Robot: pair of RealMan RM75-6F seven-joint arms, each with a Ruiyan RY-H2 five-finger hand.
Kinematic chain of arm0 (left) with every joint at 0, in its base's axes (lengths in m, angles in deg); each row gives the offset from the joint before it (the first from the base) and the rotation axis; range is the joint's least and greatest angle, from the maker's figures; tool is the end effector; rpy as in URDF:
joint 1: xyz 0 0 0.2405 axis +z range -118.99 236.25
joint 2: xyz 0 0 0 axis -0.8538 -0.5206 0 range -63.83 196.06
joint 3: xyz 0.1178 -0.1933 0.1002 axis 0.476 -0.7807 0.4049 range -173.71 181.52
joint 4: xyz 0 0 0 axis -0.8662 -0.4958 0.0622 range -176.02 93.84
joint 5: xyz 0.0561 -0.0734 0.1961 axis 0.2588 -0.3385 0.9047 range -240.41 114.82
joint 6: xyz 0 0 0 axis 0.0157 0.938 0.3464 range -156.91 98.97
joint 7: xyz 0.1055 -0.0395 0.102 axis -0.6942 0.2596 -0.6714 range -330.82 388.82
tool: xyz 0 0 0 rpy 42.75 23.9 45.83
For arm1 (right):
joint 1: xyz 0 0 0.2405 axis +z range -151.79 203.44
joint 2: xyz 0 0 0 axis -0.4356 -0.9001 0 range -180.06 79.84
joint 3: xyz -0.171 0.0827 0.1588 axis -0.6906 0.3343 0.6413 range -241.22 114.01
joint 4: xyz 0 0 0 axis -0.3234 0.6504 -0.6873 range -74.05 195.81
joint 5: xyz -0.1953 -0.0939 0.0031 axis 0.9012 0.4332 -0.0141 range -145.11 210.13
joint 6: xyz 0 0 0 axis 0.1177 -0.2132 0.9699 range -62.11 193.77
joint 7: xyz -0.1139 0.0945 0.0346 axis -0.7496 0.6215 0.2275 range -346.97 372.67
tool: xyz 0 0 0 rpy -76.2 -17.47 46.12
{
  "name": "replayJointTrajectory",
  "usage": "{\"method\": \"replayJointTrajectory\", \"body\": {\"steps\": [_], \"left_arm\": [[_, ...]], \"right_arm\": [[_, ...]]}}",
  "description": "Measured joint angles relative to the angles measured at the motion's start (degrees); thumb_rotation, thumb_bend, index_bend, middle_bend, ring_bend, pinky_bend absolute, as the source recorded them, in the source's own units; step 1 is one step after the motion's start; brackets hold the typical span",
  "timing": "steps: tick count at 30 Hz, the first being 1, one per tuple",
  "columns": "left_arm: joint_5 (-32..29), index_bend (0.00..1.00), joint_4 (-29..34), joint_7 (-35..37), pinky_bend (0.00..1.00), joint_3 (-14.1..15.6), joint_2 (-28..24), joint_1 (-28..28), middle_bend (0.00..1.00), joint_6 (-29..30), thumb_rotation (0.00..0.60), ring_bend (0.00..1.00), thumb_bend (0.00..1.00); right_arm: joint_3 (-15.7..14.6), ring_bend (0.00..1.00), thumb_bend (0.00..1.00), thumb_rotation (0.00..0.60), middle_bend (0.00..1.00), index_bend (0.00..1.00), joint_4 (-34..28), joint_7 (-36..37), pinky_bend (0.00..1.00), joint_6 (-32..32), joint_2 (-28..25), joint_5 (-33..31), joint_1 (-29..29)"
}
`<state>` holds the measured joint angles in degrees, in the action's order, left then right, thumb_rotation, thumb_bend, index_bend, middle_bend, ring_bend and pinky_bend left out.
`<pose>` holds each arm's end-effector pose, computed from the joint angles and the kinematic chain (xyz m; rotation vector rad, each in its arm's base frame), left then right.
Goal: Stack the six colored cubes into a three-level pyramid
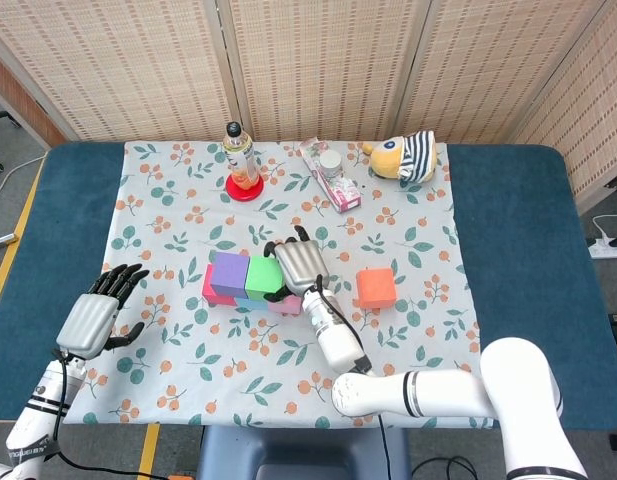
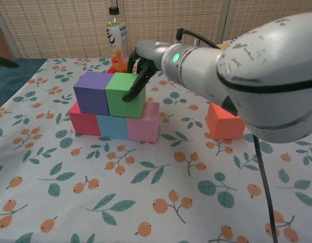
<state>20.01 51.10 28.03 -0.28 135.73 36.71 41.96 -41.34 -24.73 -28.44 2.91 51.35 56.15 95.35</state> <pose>-0.2445 0.2725 0.0897 -1.6423 -0.9557 -1.0067 0.0265 -0.3714 -0.0673 1.7923 -1.0991 0.9377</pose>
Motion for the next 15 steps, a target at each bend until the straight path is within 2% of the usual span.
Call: {"method": "replayJointTrajectory", "body": {"steps": [4,11,15], "left_arm": [[0.03,0.09,-0.02,0.06,0.11,0.04,0.00,0.05,0.04,0.02,0.600,0.01,0.34],[0.12,0.09,-0.17,0.22,0.12,0.03,0.08,0.05,0.04,0.02,0.600,0.01,0.34],[0.14,0.09,-0.18,0.25,0.12,-0.02,0.08,0.02,0.04,0.06,0.600,0.01,0.34]], "right_arm": [[-0.04,0.24,0.02,0.506,0.43,0.29,0.11,-0.34,0.05,0.11,0.20,-0.09,0.03],[0.08,0.20,0.02,0.508,0.39,0.13,-0.26,-0.60,0.03,0.03,0.18,-0.13,-0.11],[0.15,0.20,0.02,0.507,0.38,0.13,-0.23,-0.53,0.03,0.02,0.23,0.02,-0.14]]}}
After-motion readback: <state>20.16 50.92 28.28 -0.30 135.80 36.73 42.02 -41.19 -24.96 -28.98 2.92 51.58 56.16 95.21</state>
